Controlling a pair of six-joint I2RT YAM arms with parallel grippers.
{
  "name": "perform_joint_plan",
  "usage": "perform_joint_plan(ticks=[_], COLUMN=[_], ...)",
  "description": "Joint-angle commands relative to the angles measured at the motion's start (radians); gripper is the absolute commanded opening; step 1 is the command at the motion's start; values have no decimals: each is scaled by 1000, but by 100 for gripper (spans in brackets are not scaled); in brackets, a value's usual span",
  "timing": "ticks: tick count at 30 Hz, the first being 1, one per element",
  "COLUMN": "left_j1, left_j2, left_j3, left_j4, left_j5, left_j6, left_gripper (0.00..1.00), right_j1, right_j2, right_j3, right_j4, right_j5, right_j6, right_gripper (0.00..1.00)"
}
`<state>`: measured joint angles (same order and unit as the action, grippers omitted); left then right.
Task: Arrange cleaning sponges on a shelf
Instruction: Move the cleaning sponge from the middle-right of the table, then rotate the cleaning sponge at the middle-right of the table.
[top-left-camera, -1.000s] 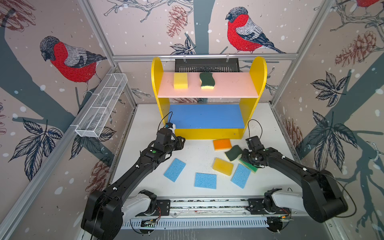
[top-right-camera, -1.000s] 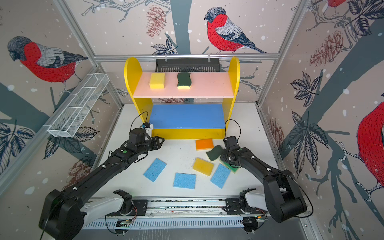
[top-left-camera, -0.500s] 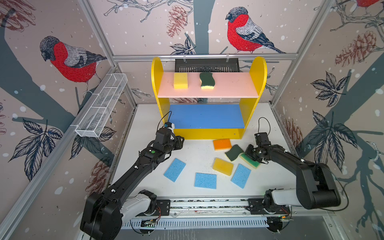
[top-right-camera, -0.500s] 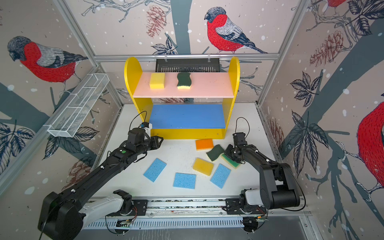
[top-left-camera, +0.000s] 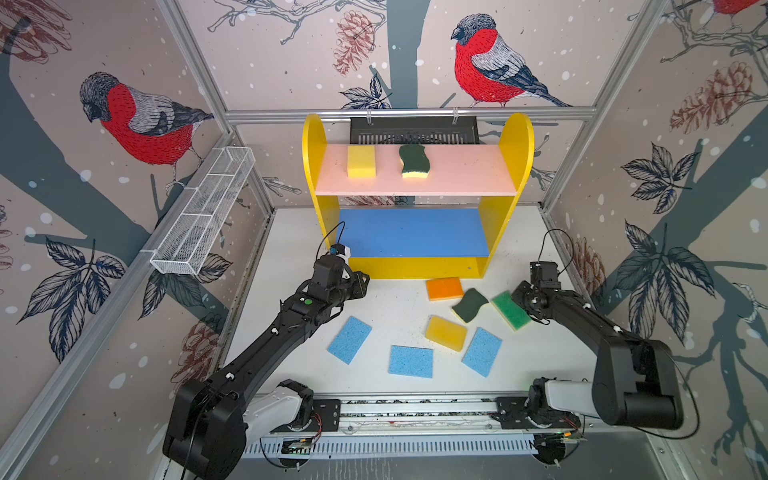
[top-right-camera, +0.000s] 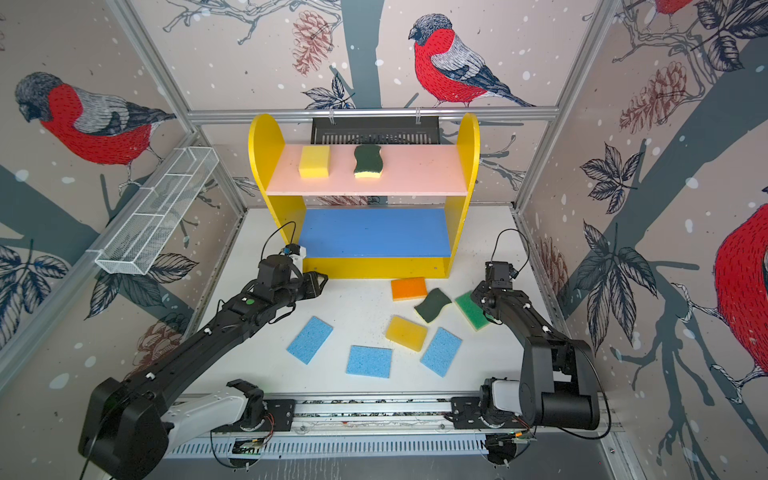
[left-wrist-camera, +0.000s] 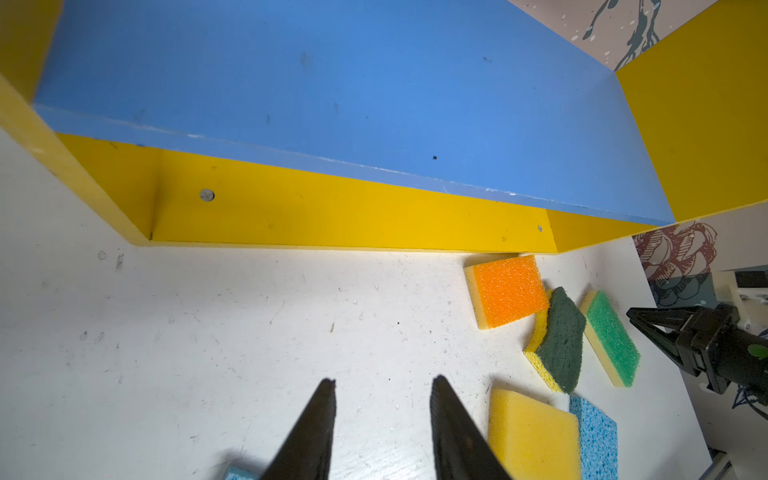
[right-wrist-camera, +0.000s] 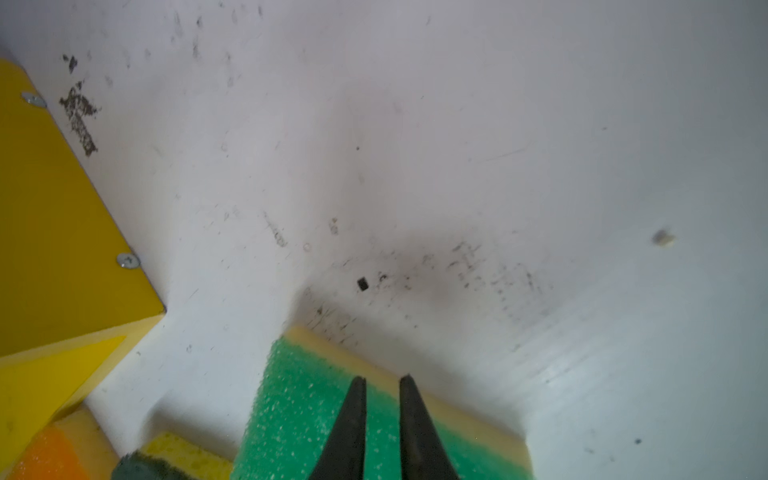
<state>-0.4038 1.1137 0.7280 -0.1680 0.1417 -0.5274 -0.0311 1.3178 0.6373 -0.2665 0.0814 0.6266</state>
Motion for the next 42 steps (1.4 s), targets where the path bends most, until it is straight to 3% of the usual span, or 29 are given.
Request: perform_joint_plan(ticks=[1,5,16,24,37,42], left_j1=[0,-1,-8,-8,-10,-10], left_j2=[-17,-47,-115,-147,-191,-209], left_j3=[3,-16,-54,-74,-93,-95], left_j4=[16,21,6,1,1,-6], left_j5=[10,-5,0,-8,5,9], left_j6=[-5,-10,-35,-42,-51,-52], left_gripper=[40,41,41,40,40,40], right_j1=[-9,-9,-161,-162,-134,-83], right_j2=[-33,-92,-83,-16,-151,-188], right_j3=[16,18,-68,-94,-203,-194], right_j4=[14,-21,11,37,-27,-64], right_j5=[-19,17,-98,-111,-187,-155], right_j6=[-43,-59,-69,-83,-14,10], right_gripper=[22,34,35,30,29,32])
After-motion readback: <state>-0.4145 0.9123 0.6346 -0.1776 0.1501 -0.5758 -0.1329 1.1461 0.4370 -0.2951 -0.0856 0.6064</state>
